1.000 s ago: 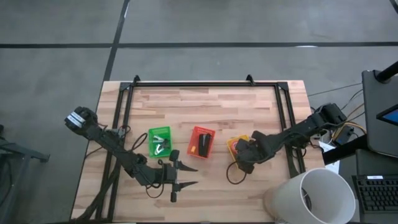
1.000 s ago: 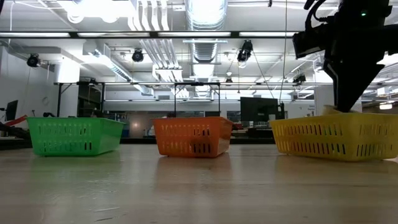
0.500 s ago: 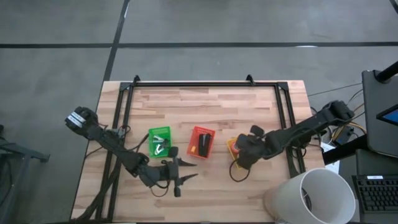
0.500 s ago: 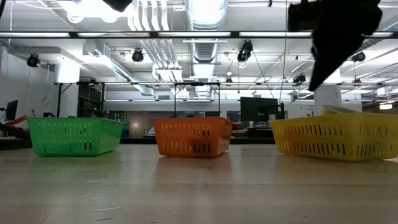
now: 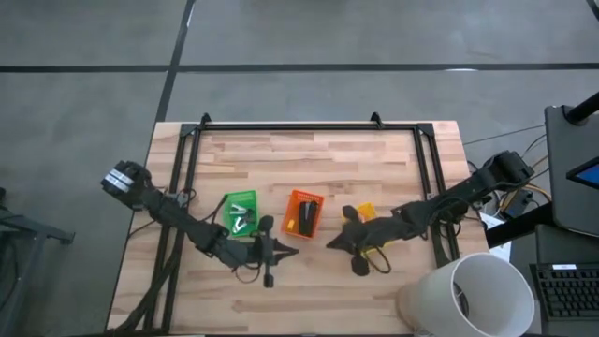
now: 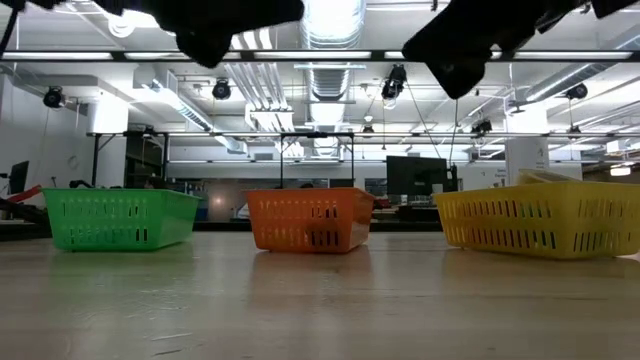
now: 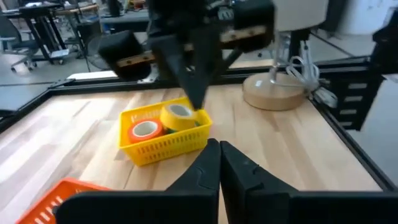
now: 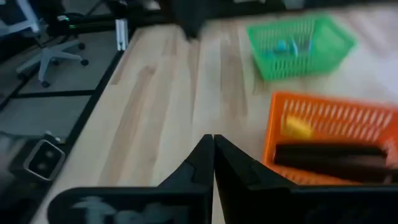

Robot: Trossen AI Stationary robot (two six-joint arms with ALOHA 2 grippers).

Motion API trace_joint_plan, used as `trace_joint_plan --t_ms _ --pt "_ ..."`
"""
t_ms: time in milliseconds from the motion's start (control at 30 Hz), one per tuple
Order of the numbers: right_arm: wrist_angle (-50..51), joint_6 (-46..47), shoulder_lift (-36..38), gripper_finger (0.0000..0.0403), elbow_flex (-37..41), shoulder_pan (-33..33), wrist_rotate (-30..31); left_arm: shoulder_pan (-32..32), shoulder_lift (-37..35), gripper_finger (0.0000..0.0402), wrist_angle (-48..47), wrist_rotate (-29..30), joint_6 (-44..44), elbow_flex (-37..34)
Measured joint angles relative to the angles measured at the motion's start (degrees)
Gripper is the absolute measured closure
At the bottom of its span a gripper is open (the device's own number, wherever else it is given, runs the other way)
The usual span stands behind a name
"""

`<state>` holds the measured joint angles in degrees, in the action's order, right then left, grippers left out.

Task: Pick and place Stapler, Stapler remover, tape
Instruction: Return to Home Position

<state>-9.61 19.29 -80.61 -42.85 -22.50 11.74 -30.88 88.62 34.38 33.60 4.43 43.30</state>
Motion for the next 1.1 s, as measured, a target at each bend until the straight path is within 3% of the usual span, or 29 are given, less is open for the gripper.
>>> trace_joint_plan --t_ms 133,300,433,633,733,833,967,1100 --pt "-10.2 -8.8 0.2 0.0394 4.0 0.2 -0.1 3.3 0.0 0.0395 5.3 -3.3 -0.6 -3.4" --pt "-14.0 -16.0 0.1 0.0394 6.6 1.7 -0.3 9.7 -0.3 0.0398 9.9 -13.2 -0.3 -7.5" --pt "-15.4 -18.5 0.8 0.0394 7.3 3.8 -1.6 12.7 -2.0 0.0397 11.4 -14.1 0.5 -10.1" --pt "-19.7 -20.3 2.0 0.0394 10.0 8.2 -12.6 14.1 -7.0 0.0390 12.7 -14.0 1.3 -15.9" --pt "-24.5 -22.2 2.8 0.0394 12.7 9.3 -14.6 13.7 -10.1 0.0393 16.1 -14.2 1.2 -20.3" --pt "-27.0 -24.3 4.5 0.0394 14.9 10.7 -13.2 13.7 -14.0 0.0396 19.4 -14.1 1.5 -24.8" --pt "-26.0 -33.9 7.2 0.0394 16.2 12.2 -4.8 13.9 -20.3 0.0389 19.5 -13.0 -2.6 -30.6" --pt "-24.7 -34.1 8.7 0.0394 17.0 12.0 -3.0 13.9 -26.5 0.0384 21.2 -9.9 -0.4 -34.8"
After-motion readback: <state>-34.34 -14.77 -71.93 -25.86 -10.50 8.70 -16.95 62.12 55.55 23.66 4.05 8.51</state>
